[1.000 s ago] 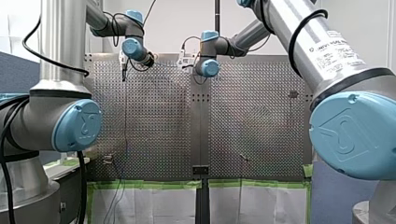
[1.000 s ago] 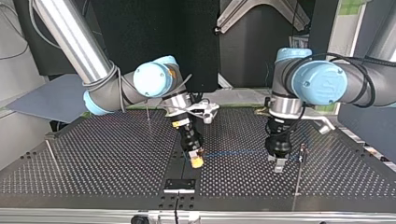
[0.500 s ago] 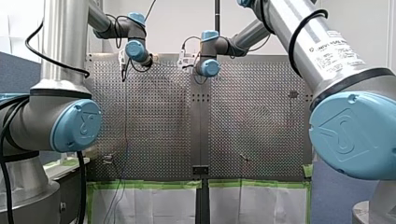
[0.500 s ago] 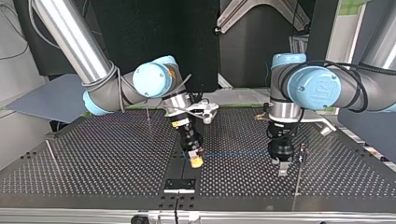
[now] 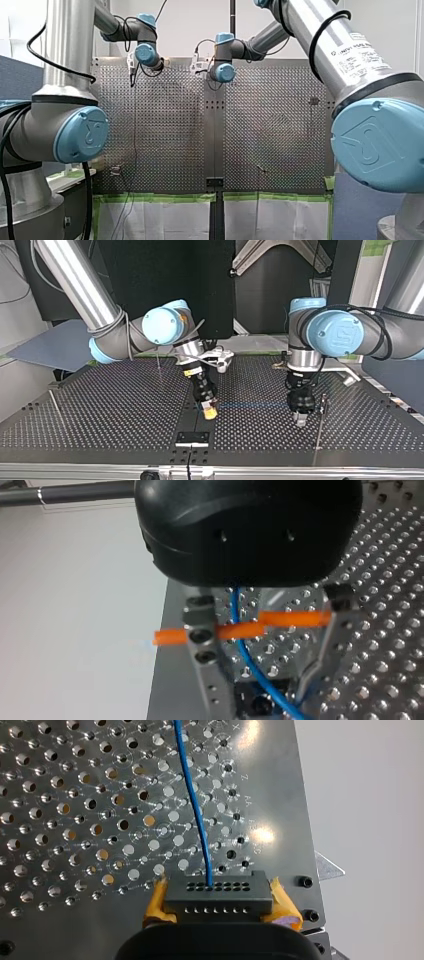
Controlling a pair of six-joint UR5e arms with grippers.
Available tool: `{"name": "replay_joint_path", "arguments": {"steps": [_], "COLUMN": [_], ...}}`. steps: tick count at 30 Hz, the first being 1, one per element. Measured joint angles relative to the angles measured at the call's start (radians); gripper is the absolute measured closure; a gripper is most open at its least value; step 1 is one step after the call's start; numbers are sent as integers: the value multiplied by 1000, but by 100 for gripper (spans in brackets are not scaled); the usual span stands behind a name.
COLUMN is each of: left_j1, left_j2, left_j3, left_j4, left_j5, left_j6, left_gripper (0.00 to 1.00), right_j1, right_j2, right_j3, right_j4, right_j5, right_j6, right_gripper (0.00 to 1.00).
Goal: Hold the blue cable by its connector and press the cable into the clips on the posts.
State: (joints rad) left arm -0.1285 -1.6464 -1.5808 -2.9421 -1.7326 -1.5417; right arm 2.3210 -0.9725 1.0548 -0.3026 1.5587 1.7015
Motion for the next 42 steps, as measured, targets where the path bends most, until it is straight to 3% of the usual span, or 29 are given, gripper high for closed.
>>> {"name": "replay_joint_path", "arguments": {"steps": [17,26,31,42], "left_j1": [-11,-36,-54,-139], "left_j2": [-3,-12,-40,-129], "left_j3": [-13,-69,-79,-88], "left_j4": [22,76,81,142], "left_j5": [-32,-48,-54,-133], "left_j6": [24,17,23,24], "left_gripper": [100,100,100,100], "right_j1": [1,4,-7,-11], "right_j2": [0,0,0,-1], "right_j3": [2,53,96,188], "right_j4": [21,36,31,14], "right_j5": [15,80,113,171], "right_j6": [-9,-19,-20,-52], "right_gripper": [100,100,100,100]}}
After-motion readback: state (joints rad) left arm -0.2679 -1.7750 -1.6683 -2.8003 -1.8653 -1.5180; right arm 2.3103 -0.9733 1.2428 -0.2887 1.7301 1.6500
